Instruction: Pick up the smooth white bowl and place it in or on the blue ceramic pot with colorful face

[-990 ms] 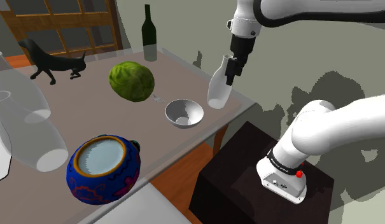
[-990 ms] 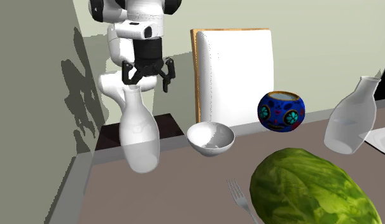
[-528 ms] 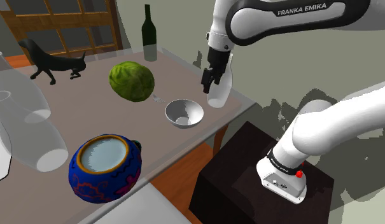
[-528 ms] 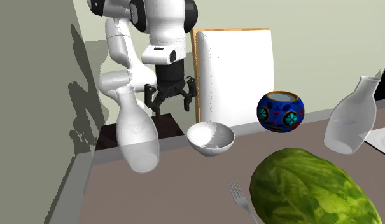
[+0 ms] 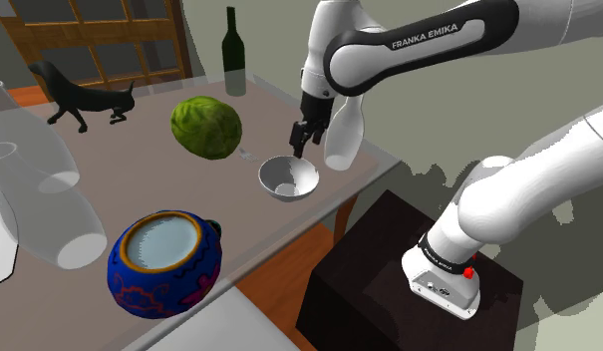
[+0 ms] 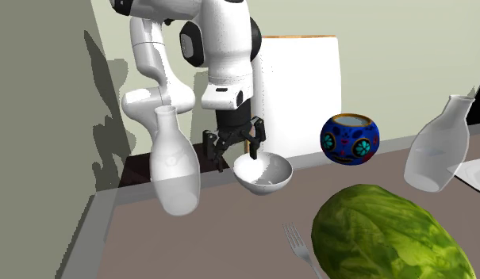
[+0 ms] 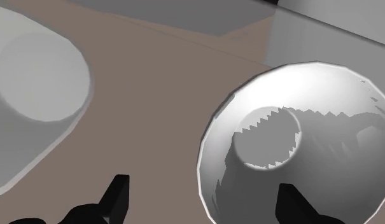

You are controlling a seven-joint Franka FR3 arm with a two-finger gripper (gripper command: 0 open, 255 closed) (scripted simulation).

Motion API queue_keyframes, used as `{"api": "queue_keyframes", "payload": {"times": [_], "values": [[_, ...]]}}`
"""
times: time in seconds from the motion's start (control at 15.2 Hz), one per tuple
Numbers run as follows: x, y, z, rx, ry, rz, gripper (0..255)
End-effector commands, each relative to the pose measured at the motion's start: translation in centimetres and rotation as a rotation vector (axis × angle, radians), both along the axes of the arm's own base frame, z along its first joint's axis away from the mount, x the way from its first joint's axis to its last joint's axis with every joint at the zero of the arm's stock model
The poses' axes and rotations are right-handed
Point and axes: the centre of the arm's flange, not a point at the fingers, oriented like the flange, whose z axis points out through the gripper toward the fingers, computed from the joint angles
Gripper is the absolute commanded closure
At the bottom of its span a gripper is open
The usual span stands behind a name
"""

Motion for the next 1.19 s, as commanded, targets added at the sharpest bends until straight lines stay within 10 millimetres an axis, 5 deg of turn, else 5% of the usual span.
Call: {"api": "queue_keyframes", "payload": {"times": [0.0,0.73,0.79,1.12], "values": [[0.2,0.1,-1.1,0.001,-0.001,0.0,0],[0.2,0.2,-2.4,0.001,-0.001,0.0,0],[0.2,0.2,-2.4,0.001,-0.001,0.0,255],[0.2,0.2,-2.4,0.001,-0.001,0.0,255]]}}
